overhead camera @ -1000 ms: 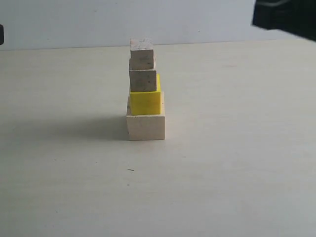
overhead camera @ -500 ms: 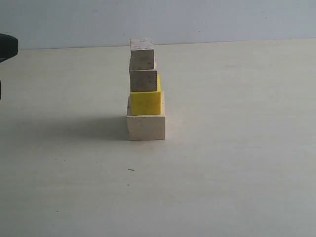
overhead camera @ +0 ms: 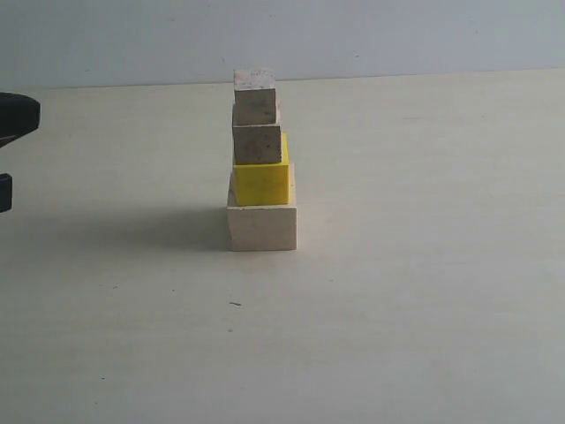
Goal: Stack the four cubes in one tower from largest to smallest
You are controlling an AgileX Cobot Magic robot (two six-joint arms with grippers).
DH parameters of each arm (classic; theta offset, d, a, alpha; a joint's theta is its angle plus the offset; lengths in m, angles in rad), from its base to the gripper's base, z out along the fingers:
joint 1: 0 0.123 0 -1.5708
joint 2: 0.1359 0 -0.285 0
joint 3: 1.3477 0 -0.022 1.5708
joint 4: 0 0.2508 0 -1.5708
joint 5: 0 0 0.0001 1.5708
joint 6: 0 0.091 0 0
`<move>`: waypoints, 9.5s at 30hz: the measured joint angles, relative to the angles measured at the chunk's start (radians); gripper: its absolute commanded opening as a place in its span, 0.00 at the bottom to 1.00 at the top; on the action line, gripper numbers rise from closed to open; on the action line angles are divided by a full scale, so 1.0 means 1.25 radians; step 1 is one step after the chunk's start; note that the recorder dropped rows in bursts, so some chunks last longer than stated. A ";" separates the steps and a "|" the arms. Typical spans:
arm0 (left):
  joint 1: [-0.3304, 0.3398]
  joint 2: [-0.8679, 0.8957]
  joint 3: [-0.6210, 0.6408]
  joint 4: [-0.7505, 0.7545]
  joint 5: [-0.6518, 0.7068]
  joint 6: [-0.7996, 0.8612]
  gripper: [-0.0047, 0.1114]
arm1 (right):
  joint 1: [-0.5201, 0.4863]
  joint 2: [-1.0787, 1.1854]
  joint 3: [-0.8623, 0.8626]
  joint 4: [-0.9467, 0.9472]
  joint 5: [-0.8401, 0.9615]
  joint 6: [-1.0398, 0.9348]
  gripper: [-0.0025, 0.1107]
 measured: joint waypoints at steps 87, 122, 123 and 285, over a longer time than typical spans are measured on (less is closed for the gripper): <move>0.361 -0.648 0.173 0.314 0.228 -0.377 0.04 | 0.000 -0.224 0.012 0.084 -0.008 0.003 0.02; 0.362 -0.648 0.173 0.314 0.228 -0.377 0.04 | 0.000 -0.224 0.012 0.085 -0.008 0.003 0.02; 0.362 -0.648 0.173 0.314 0.228 -0.377 0.04 | 0.000 -0.224 0.012 0.085 -0.008 0.003 0.02; 0.362 -0.646 0.456 0.201 0.083 -0.377 0.04 | -0.384 -0.387 0.419 -1.067 0.368 1.056 0.02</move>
